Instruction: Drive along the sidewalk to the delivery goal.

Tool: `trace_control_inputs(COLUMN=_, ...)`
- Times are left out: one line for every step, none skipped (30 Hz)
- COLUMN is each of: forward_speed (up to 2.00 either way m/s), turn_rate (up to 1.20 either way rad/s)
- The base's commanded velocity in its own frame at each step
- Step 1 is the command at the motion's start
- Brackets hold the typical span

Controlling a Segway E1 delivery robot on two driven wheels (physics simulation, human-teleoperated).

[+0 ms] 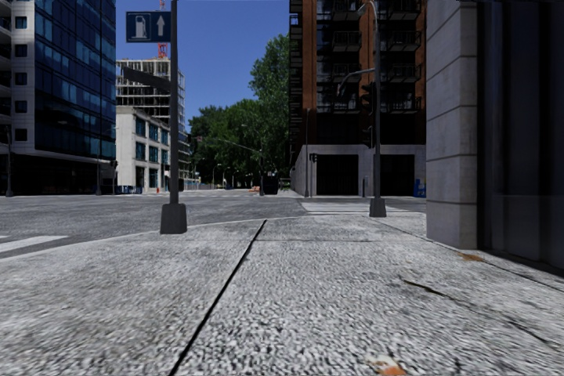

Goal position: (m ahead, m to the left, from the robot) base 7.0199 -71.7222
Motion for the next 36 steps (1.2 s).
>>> trace_control_inputs(forward_speed=2.00, turn_rate=0.00)
trace_control_inputs(forward_speed=2.00, turn_rate=0.00)
trace_control_inputs(forward_speed=2.00, turn_rate=0.00)
trace_control_inputs(forward_speed=2.00, turn_rate=0.00)
trace_control_inputs(forward_speed=2.00, turn_rate=0.00)
trace_control_inputs(forward_speed=2.00, turn_rate=-0.05)
trace_control_inputs(forward_speed=2.00, turn_rate=-0.09)
trace_control_inputs(forward_speed=2.00, turn_rate=-0.13)
trace_control_inputs(forward_speed=2.00, turn_rate=-0.13)
trace_control_inputs(forward_speed=2.00, turn_rate=-0.13)
trace_control_inputs(forward_speed=2.00, turn_rate=-0.13)
trace_control_inputs(forward_speed=2.00, turn_rate=-0.13)
trace_control_inputs(forward_speed=2.00, turn_rate=-0.13)
trace_control_inputs(forward_speed=2.00, turn_rate=-0.13)
trace_control_inputs(forward_speed=2.00, turn_rate=-0.13)
trace_control_inputs(forward_speed=2.00, turn_rate=-0.14)
trace_control_inputs(forward_speed=2.00, turn_rate=-0.14)
trace_control_inputs(forward_speed=2.00, turn_rate=-0.14)
trace_control_inputs(forward_speed=2.00, turn_rate=-0.14)
trace_control_inputs(forward_speed=2.00, turn_rate=-0.14)
trace_control_inputs(forward_speed=2.00, turn_rate=-0.14)
trace_control_inputs(forward_speed=2.00, turn_rate=-0.14)
trace_control_inputs(forward_speed=2.00, turn_rate=-0.14)
trace_control_inputs(forward_speed=2.00, turn_rate=-0.14)
trace_control_inputs(forward_speed=2.00, turn_rate=-0.16)
trace_control_inputs(forward_speed=2.00, turn_rate=-0.18)
trace_control_inputs(forward_speed=2.00, turn_rate=-0.18)
trace_control_inputs(forward_speed=2.00, turn_rate=-0.20)
trace_control_inputs(forward_speed=2.00, turn_rate=-0.21)
trace_control_inputs(forward_speed=1.99, turn_rate=-0.23)
trace_control_inputs(forward_speed=1.90, turn_rate=-0.24)
trace_control_inputs(forward_speed=1.81, turn_rate=-0.25)
trace_control_inputs(forward_speed=1.81, turn_rate=-0.25)
trace_control_inputs(forward_speed=1.75, turn_rate=-0.31)
trace_control_inputs(forward_speed=1.75, turn_rate=-0.31)
trace_control_inputs(forward_speed=1.74, turn_rate=-0.32)
